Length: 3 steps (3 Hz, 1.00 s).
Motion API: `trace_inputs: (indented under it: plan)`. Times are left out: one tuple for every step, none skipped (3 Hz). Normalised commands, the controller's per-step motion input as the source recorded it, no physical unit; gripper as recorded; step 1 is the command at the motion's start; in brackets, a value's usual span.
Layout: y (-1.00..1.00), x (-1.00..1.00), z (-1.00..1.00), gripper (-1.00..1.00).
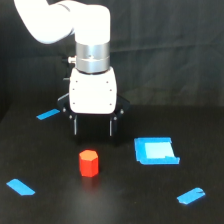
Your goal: Pick up the red object from the table
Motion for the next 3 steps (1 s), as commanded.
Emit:
trace_inputs:
  plan:
    - [-0.93, 0.14, 0.07, 0.98]
    - [-0.88, 0.03, 0.12, 0.99]
    - [-0.68, -0.01, 0.08, 0.97]
